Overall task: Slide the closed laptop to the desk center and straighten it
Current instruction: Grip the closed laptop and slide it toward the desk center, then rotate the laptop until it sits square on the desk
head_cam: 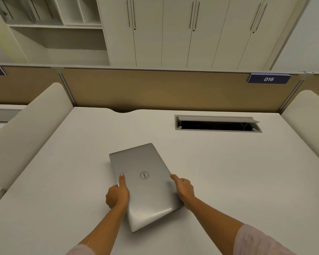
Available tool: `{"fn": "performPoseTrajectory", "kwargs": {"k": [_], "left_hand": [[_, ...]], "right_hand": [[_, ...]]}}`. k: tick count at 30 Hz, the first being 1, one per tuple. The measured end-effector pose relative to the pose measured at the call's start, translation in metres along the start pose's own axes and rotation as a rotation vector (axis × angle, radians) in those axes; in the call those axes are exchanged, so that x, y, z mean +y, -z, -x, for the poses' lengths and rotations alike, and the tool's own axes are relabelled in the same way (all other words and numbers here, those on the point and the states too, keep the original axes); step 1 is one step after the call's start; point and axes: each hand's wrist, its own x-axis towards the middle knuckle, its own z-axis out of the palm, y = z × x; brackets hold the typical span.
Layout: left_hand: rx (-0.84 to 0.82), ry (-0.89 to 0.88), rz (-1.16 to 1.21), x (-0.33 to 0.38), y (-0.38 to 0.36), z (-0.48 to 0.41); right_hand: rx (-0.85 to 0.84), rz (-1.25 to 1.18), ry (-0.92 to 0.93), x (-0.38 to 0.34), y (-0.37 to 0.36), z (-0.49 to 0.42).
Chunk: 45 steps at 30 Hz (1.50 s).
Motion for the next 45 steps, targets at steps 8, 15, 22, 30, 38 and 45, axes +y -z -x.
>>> {"fn": "performPoseTrajectory", "kwargs": {"k": [8,15,22,30,38,45], "left_hand": [[-0.051,-0.013,0.031,0.020,-0.056,0.046],[-0.171,-0.011,-0.106,0.025,-0.083,0.074],[-0.238,-0.073,-0.211,0.013,-0.084,0.083],[-0.348,-0.156,-0.381,0.018,-0.078,0.075],[-0.425,-0.206,-0.487,0.023,-0.072,0.066],[-0.517,-0.253,-0.551,0.027,-0.068,0.058]], "right_hand": [[0.056,0.037,-0.048,-0.001,0.067,-0.014],[0.043,0.111,-0.078,-0.017,0.108,-0.034],[0.001,0.288,-0.103,-0.019,0.114,-0.043],[0.054,0.418,-0.083,-0.019,0.112,-0.045],[0.138,0.537,-0.048,-0.015,0.102,-0.042],[0.143,0.633,0.005,-0.009,0.100,-0.038]]}}
